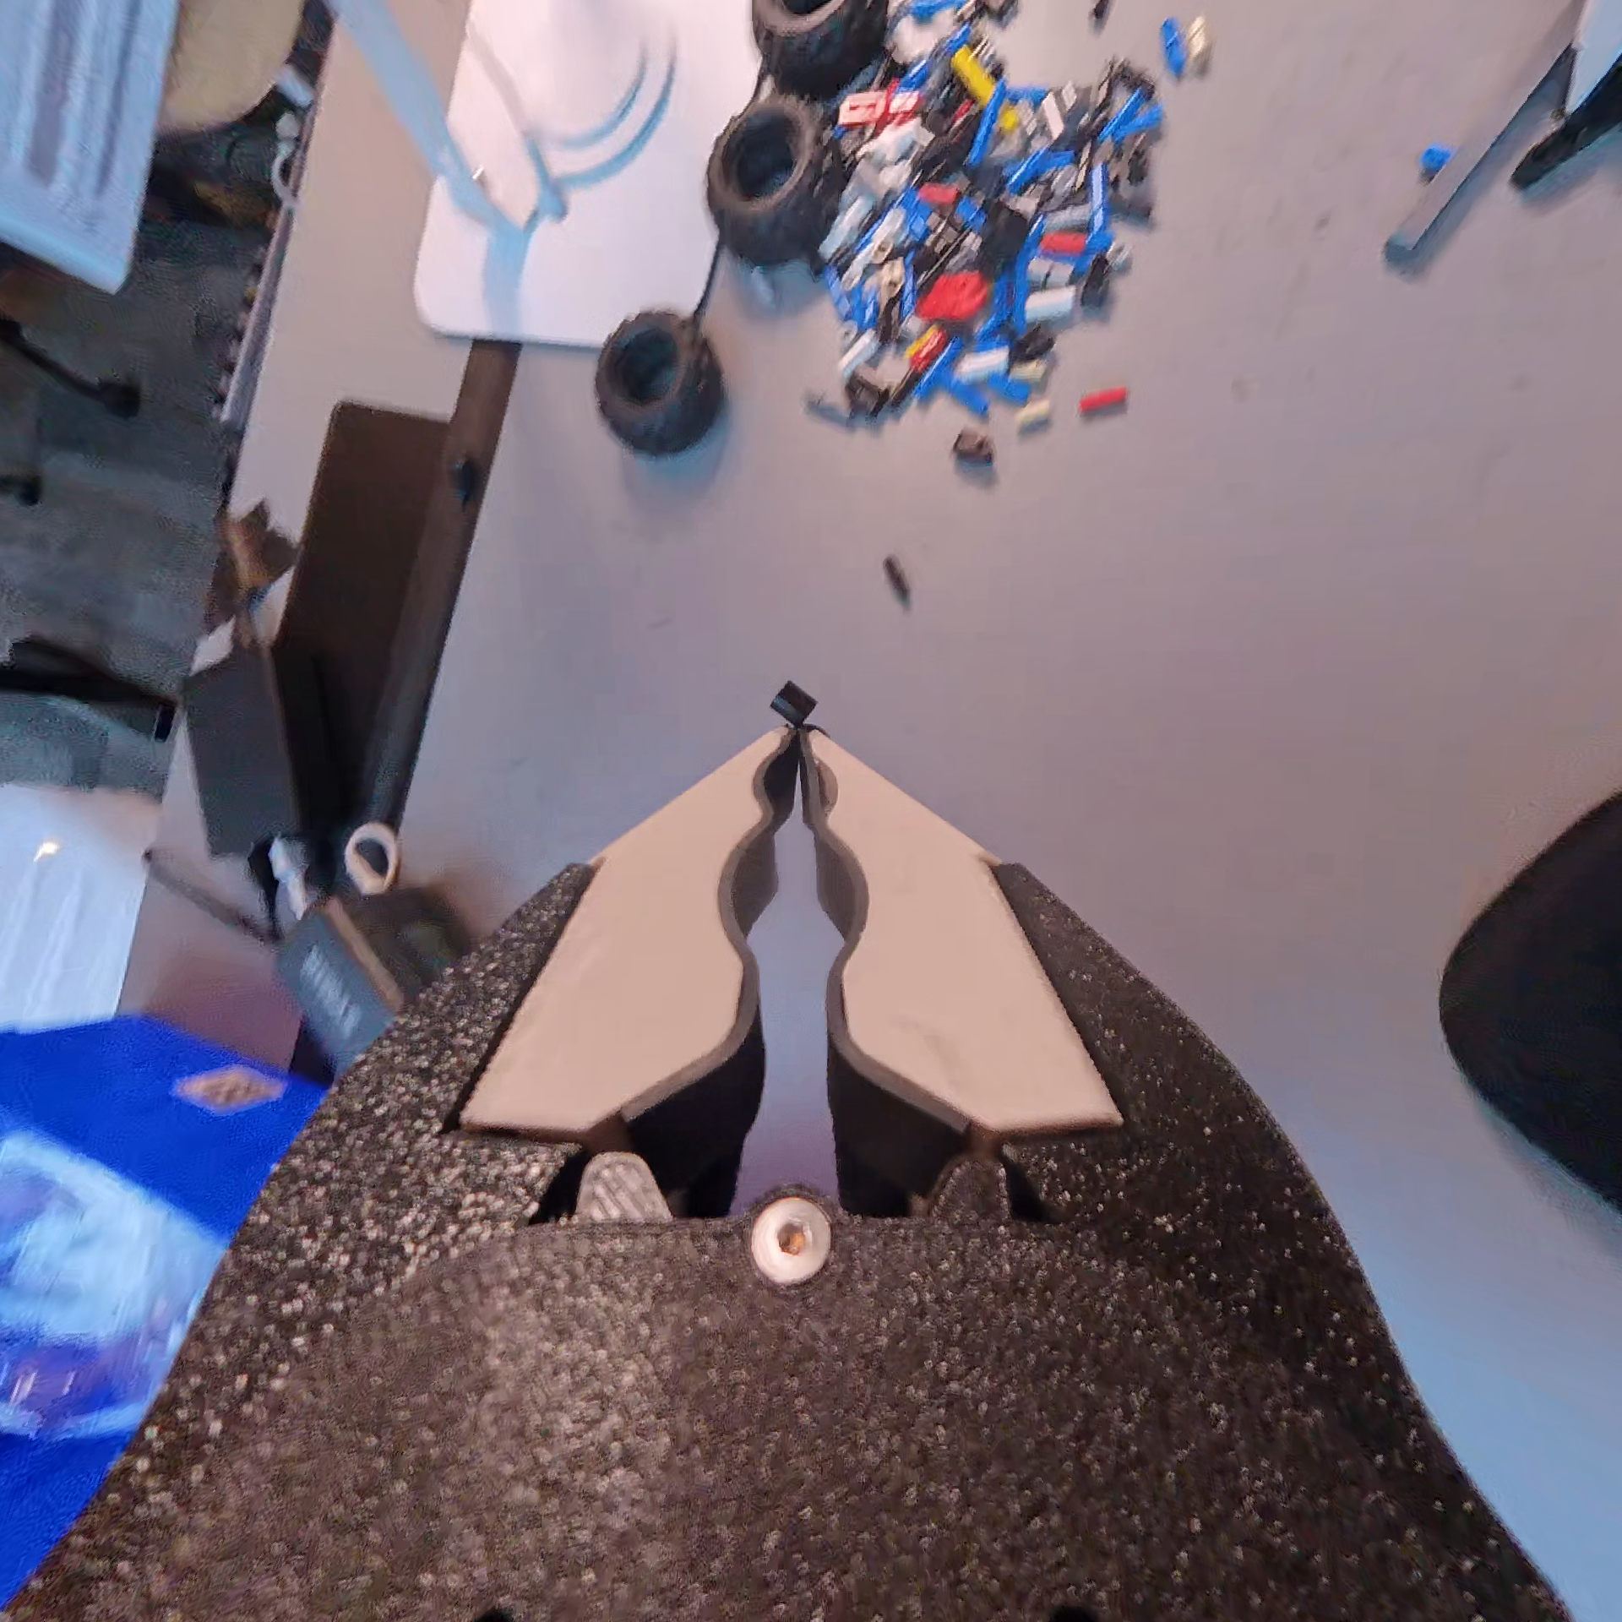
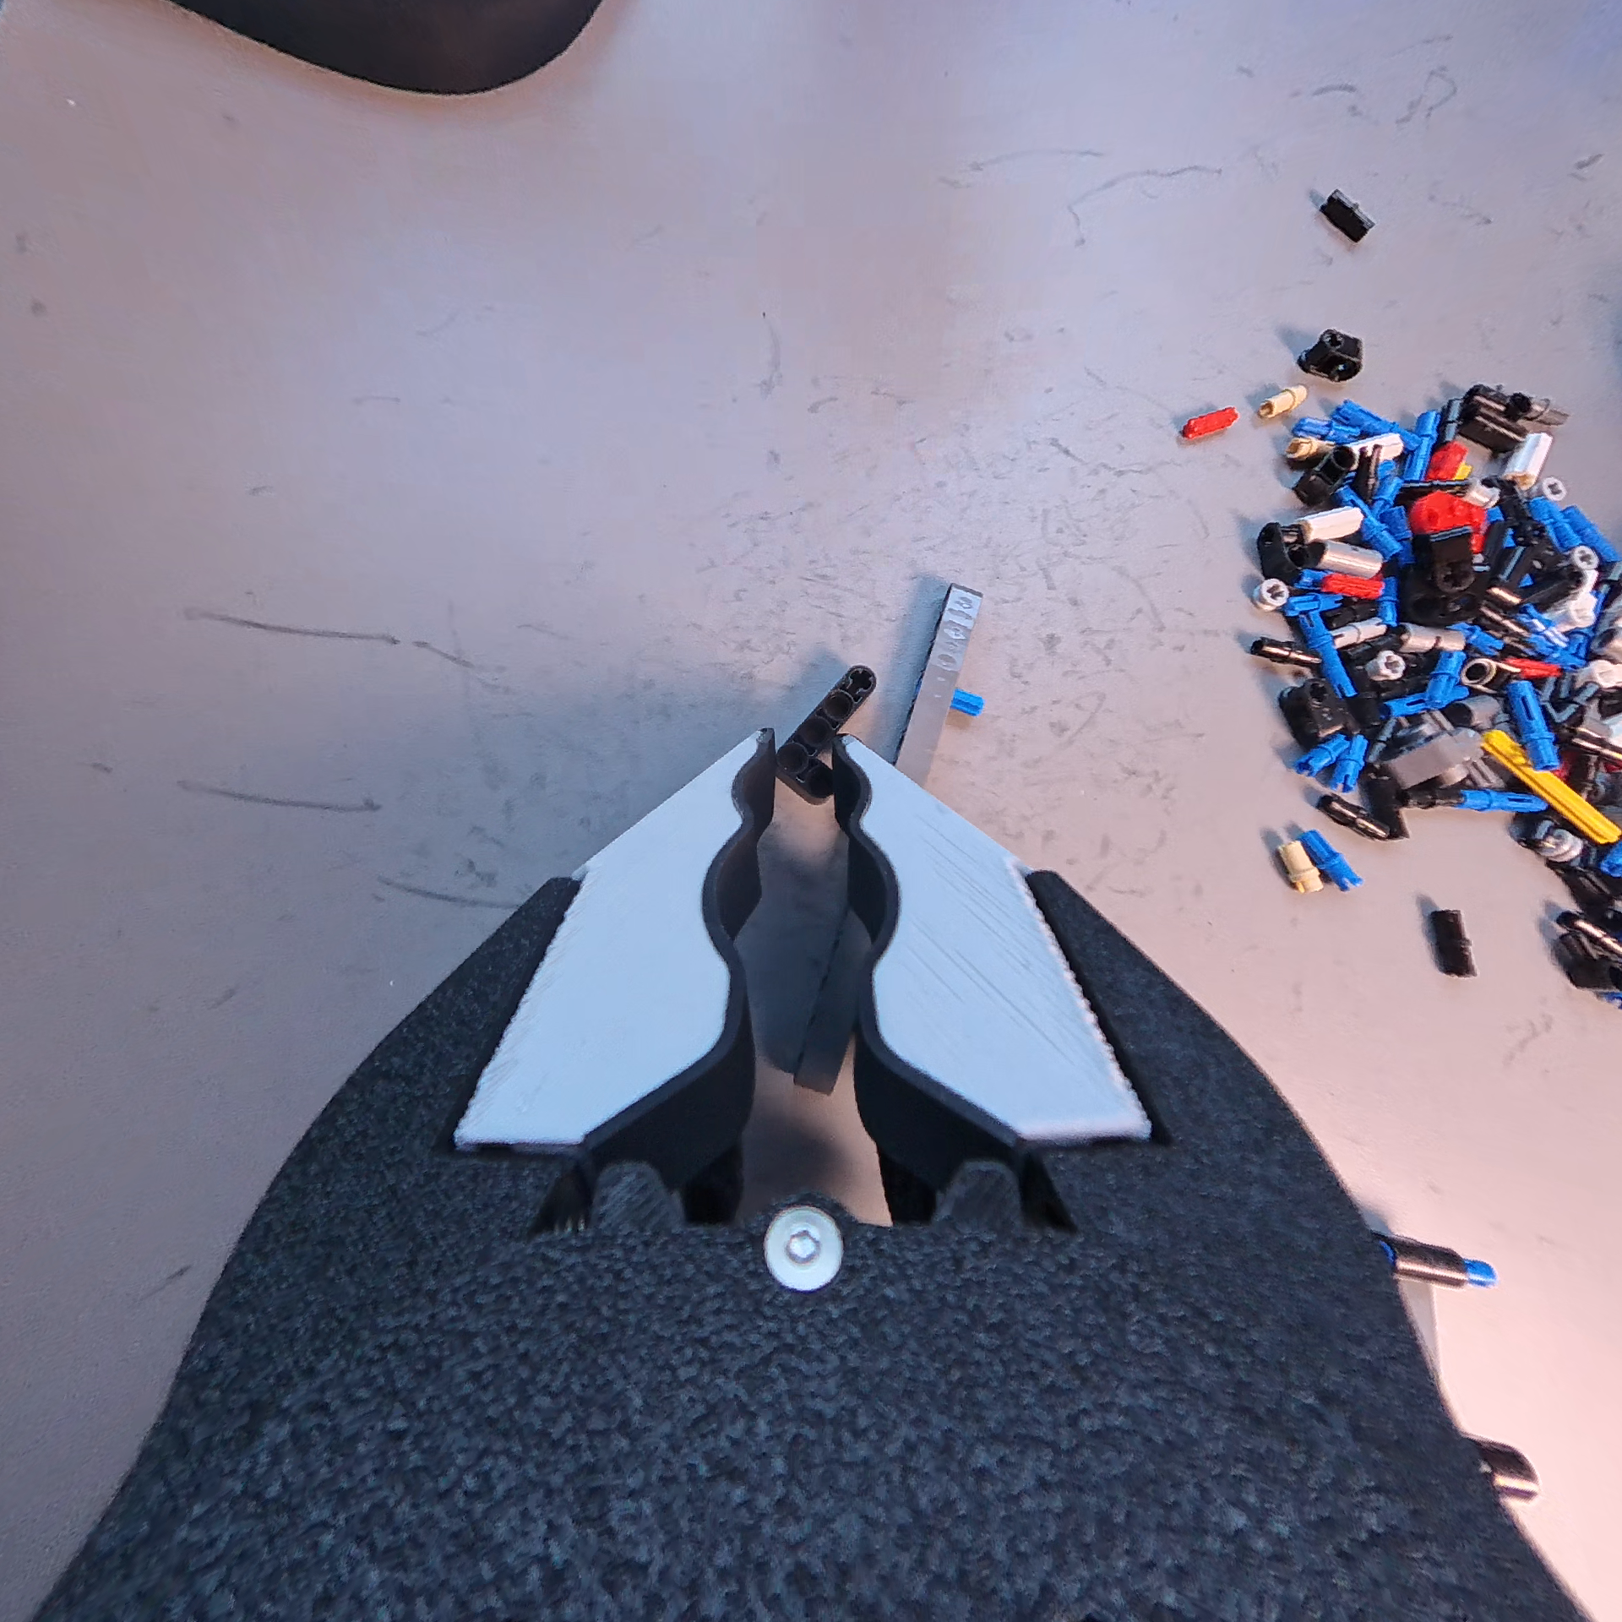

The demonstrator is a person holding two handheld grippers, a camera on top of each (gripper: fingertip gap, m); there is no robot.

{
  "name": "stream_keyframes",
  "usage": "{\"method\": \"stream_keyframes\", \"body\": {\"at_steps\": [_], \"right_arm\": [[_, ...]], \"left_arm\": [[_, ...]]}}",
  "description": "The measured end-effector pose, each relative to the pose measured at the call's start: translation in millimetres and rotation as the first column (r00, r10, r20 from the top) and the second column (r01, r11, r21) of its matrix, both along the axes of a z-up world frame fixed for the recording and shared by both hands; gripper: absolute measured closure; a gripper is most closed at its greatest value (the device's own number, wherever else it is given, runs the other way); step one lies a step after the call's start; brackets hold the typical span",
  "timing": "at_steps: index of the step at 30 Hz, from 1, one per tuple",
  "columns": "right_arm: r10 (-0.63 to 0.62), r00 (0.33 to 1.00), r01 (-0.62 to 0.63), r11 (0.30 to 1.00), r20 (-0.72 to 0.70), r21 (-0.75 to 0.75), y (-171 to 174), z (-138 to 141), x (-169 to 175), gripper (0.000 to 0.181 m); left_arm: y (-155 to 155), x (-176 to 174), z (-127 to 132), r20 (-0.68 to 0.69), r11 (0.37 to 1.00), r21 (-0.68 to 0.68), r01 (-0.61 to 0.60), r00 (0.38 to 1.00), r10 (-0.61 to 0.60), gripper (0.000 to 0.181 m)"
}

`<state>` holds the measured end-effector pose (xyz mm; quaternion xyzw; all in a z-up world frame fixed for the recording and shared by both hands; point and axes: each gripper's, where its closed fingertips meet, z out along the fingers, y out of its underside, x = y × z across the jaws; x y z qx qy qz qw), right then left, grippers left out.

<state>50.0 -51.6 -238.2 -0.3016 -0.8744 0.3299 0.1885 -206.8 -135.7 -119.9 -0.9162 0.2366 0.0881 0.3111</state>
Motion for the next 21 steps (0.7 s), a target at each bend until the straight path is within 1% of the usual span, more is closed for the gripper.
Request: {"method": "stream_keyframes", "body": {"at_steps": [3,5,7,9,11,13,17,19,21], "right_arm": [[-0.005,1.000,0.005,1.000,-0.010,0.002,0,0,0,0.169],[-0.008,1.000,0.008,1.000,-0.018,0.004,0,0,0,0.169],[-0.010,1.000,0.010,1.000,-0.023,0.004,1,0,1,0.169],[-0.010,1.000,0.010,1.000,-0.028,0.003,1,0,1,0.169],[-0.009,0.999,0.009,1.000,-0.031,0.002,1,0,1,0.170],[-0.008,0.999,0.008,1.000,-0.033,0.003,1,1,1,0.170],[-0.013,0.999,0.013,1.000,-0.045,-0.007,1,2,0,0.170],[-0.019,0.998,0.019,1.000,-0.062,-0.006,3,4,-1,0.170],[-0.007,0.994,0.005,1.000,-0.106,-0.019,1,11,-2,0.170]], "left_arm": [[59,37,-33,0.041,0.995,-0.009,0.098,0.994,-0.097,0.181],[91,58,-57,0.056,0.989,-0.021,0.147,0.988,-0.145,0.181],[115,75,-75,0.064,0.983,-0.038,0.182,0.982,-0.179,0.181],[130,86,-87,0.074,0.978,-0.055,0.200,0.978,-0.196,0.174],[136,91,-94,0.079,0.975,-0.067,0.211,0.975,-0.206,0.171],[136,92,-95,0.077,0.974,-0.075,0.212,0.976,-0.206,0.167],[125,96,-84,0.098,0.979,-0.044,0.200,0.976,-0.195,0.166],[115,114,-73,0.162,0.977,-0.005,0.214,0.964,-0.210,0.165],[100,146,-63,0.244,0.964,0.044,0.261,0.933,-0.263,0.163]]}}
